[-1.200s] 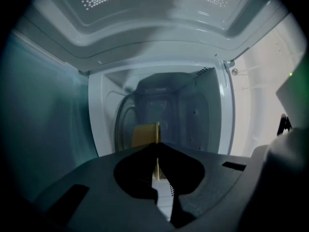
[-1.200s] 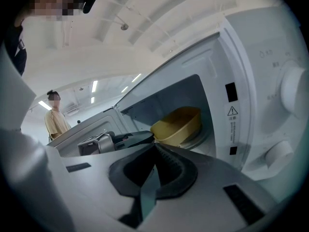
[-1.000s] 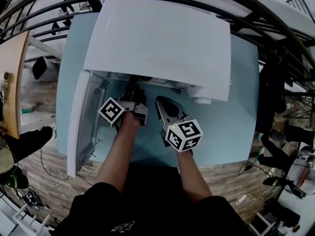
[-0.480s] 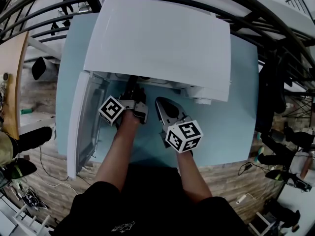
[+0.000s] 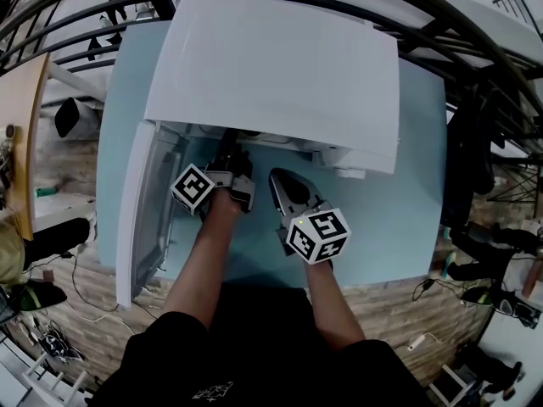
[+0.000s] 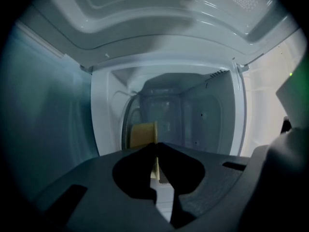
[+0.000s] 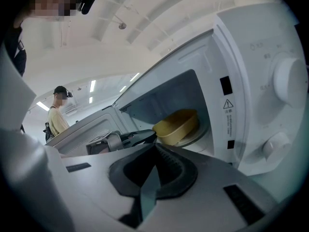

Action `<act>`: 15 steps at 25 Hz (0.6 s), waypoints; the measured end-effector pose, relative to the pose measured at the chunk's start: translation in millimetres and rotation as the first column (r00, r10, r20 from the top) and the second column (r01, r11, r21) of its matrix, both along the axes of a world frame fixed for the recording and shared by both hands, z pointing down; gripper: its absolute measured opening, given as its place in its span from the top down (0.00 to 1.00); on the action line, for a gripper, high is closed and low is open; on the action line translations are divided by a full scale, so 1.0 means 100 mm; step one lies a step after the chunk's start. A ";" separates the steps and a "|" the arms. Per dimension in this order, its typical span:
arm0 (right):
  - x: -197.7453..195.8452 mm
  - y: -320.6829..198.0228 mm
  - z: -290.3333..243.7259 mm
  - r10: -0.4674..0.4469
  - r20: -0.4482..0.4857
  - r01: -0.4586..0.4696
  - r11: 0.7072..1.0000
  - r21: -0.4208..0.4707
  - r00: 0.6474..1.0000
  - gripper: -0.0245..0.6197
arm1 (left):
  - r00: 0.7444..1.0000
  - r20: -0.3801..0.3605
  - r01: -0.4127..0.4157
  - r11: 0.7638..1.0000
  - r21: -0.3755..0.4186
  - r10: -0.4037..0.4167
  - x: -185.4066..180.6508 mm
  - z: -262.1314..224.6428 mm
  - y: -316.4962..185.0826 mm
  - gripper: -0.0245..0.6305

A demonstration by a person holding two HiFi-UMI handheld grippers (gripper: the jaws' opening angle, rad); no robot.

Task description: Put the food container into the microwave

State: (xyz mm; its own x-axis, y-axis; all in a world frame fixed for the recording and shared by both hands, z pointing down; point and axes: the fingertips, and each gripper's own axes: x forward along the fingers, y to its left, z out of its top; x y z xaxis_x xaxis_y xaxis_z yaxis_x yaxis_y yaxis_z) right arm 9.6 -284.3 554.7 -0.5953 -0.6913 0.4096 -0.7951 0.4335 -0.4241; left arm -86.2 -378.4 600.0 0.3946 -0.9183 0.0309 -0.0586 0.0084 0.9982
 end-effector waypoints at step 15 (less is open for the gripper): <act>0.08 0.06 -0.06 0.008 0.005 -0.008 1.000 0.015 1.000 0.95 | 1.000 0.009 -0.021 1.000 0.006 0.021 0.02 -0.03 0.07 0.84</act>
